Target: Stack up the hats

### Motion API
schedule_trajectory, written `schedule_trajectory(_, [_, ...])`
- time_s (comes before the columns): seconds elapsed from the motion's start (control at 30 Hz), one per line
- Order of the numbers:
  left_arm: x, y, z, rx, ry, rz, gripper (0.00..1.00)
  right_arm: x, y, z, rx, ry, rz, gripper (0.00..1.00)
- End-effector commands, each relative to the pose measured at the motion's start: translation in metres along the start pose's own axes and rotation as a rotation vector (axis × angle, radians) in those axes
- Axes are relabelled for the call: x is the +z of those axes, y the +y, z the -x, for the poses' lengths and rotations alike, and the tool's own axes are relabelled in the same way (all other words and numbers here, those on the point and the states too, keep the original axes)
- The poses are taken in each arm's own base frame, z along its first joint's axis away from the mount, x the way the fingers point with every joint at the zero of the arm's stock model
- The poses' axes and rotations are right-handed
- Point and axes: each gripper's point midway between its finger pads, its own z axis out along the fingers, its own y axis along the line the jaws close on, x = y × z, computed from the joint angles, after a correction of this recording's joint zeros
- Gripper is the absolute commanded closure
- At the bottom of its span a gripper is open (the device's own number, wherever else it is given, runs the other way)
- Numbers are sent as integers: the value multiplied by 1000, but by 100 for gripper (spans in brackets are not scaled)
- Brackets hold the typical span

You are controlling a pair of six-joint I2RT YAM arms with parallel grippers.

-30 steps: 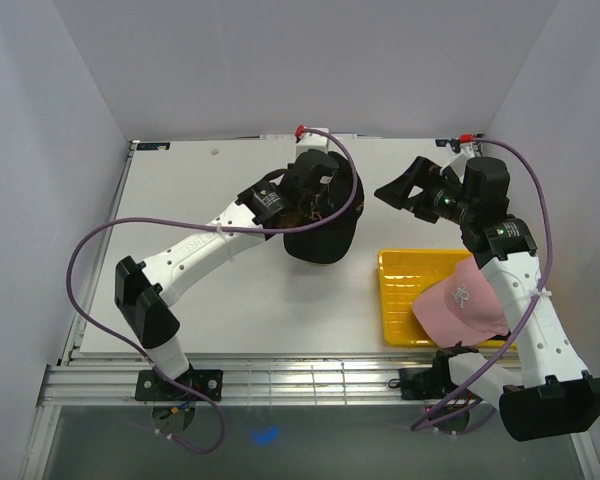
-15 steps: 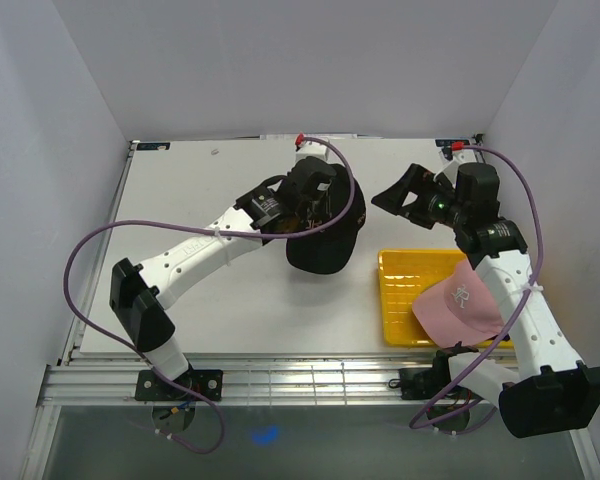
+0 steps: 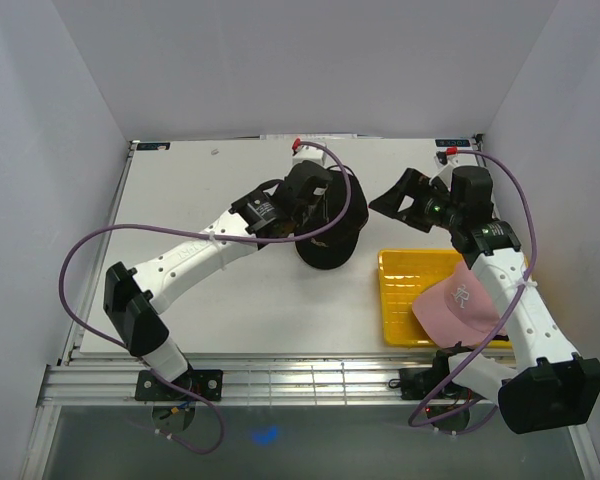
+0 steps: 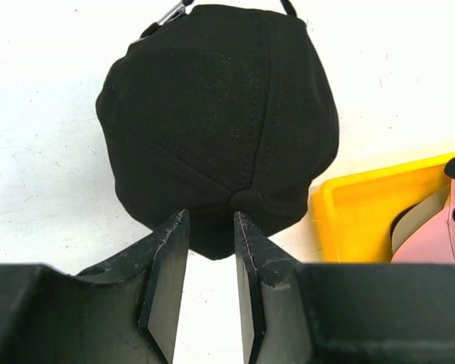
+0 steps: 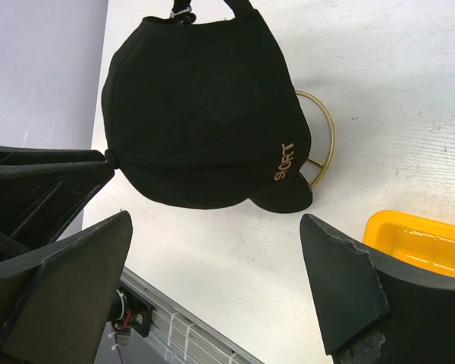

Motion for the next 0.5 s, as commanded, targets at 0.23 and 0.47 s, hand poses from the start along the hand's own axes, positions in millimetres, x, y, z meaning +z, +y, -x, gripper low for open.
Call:
schedule_trajectory(0.23, [-23, 5, 17, -35, -55, -14, 59, 0, 6, 9, -54, -27, 30, 3])
schedule_trajectory(0.47, [-42, 5, 34, -47, -92, -37, 56, -13, 17, 19, -80, -32, 18, 3])
